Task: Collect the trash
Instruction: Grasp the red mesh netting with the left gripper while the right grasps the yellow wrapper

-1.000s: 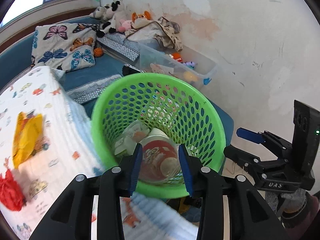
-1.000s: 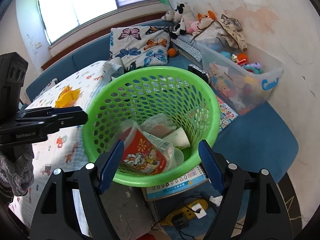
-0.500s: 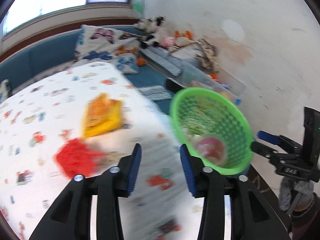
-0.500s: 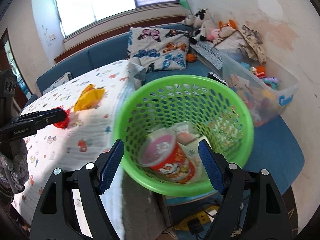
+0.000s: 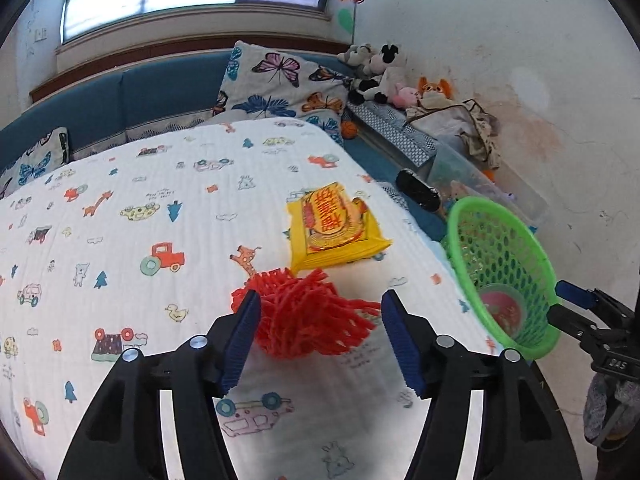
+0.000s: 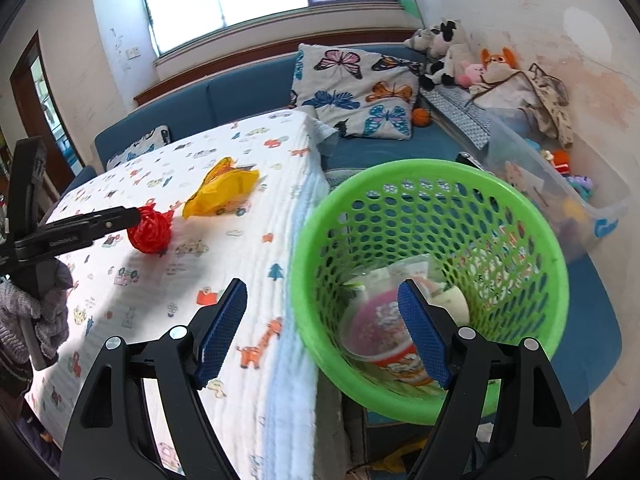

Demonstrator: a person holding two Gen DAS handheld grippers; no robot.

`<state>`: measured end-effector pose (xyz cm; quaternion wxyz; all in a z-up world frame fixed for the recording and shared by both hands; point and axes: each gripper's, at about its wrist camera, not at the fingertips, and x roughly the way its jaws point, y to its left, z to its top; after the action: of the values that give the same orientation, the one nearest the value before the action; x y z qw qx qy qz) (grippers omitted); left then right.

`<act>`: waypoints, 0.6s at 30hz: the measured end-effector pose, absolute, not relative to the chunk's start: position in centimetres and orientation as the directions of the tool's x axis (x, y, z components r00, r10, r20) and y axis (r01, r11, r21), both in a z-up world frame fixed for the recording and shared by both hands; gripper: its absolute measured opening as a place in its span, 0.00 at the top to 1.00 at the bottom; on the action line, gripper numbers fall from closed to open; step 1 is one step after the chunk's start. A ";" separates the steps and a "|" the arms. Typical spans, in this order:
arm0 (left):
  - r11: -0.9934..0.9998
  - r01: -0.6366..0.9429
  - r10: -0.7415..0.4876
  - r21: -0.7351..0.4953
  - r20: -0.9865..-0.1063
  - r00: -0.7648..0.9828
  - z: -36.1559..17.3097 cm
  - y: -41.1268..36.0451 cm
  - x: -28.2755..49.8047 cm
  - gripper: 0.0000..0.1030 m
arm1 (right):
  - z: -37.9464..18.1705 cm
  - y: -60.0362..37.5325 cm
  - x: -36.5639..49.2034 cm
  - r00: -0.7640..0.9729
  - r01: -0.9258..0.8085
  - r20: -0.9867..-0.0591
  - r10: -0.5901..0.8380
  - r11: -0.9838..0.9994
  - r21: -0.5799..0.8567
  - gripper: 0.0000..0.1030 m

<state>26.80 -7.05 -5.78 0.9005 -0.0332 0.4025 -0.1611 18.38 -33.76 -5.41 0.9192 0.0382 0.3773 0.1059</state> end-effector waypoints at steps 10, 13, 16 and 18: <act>0.951 0.251 -0.299 -0.181 -0.740 0.602 -7.9 -7.0 28.5 0.40 | -5.5 -31.9 20.2 0.678 -0.192 -0.693 0.246 0.969 0.156 0.24; 0.951 0.252 -0.300 -0.180 -0.739 0.604 -8.0 -6.7 28.9 0.48 | -5.5 -31.2 20.8 0.673 -0.203 -0.695 0.253 0.967 0.155 0.24; 0.953 0.254 -0.289 -0.163 -0.742 0.606 -8.1 -6.6 29.3 0.48 | -5.5 -30.4 21.4 0.669 -0.213 -0.697 0.258 0.965 0.153 0.24; 0.954 0.254 -0.285 -0.159 -0.744 0.604 -8.2 -6.5 29.5 0.48 | -5.4 -29.8 21.8 0.668 -0.222 -0.696 0.262 0.964 0.150 0.24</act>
<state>29.50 -6.47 -8.23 0.8954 -0.0184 0.4188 -0.1503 21.81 -29.84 -5.40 0.9128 0.0262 0.3853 0.1325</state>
